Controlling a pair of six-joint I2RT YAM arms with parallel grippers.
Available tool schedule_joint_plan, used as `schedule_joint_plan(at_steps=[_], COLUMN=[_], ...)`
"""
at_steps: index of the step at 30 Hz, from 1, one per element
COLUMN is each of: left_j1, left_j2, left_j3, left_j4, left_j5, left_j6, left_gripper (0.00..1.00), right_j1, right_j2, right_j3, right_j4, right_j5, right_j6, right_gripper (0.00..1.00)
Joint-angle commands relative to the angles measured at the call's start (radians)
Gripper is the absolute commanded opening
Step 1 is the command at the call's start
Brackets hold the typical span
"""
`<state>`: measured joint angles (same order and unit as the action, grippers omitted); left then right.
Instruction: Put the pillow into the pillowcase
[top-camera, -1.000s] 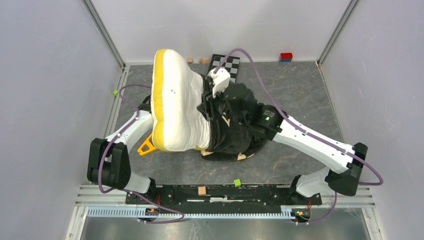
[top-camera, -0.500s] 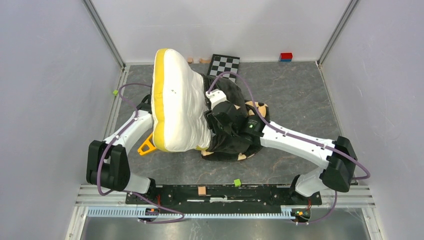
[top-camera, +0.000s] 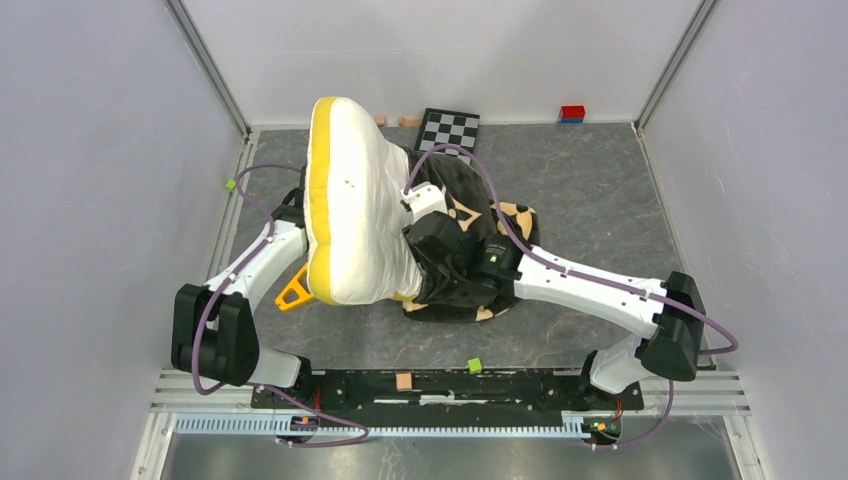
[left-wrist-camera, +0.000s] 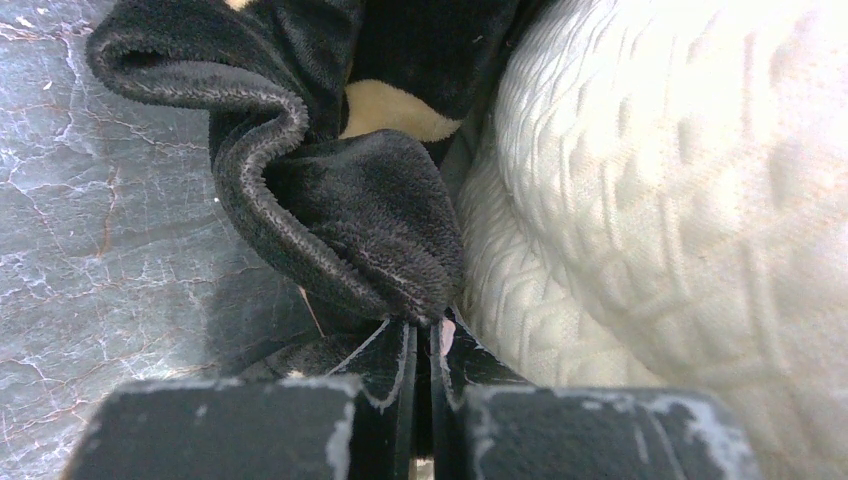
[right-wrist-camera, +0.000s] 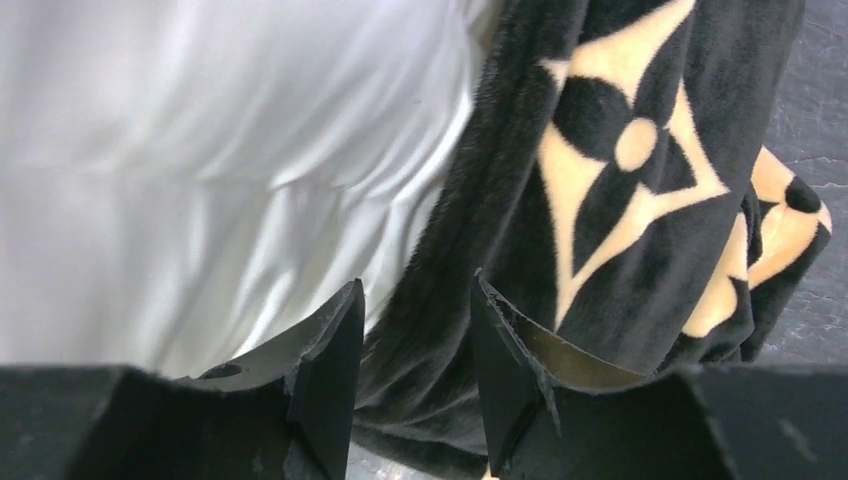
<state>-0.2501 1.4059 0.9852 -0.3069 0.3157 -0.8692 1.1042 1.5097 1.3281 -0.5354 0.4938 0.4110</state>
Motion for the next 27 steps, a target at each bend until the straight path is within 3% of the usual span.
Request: schedule_joint_plan(at_steps=[1,7,21,22,25,27], left_j1=[-0.006,-0.008,-0.014,-0.014,-0.021,-0.029], left_j2=[-0.037,-0.037,-0.048,-0.049,-0.040,-0.027], left_j3=[0.054,0.055,0.061,0.062,0.074,0.088], left_j4=[0.035,0.038,0.038,0.038,0.039,0.038], left_j5=[0.014,0.015,0.019,0.019,0.015,0.011], left_j6=[0.041,0.036,0.032,0.032,0.033,0.033], left_gripper=[0.02,0.02,0.02,0.03,0.03,0.02], right_j1=[0.054,0.056,0.024,0.019,0.025,0.068], right_j2=[-0.044,-0.046,-0.019,-0.023,-0.035,-0.066], right_j3=[0.044,-0.025,-0.115,-0.121,-0.053,0.032], right_j4=[-0.050,-0.013,0.034,0.043,0.017,0.024], right_j5=[0.092,0.058,-0.004,-0.018,-0.090,-0.116], right_j6=[0.058,0.125,0.155,0.151,0.125,0.081], right_gripper=[0.47,0.32,0.37,0.34,0.00,0.00])
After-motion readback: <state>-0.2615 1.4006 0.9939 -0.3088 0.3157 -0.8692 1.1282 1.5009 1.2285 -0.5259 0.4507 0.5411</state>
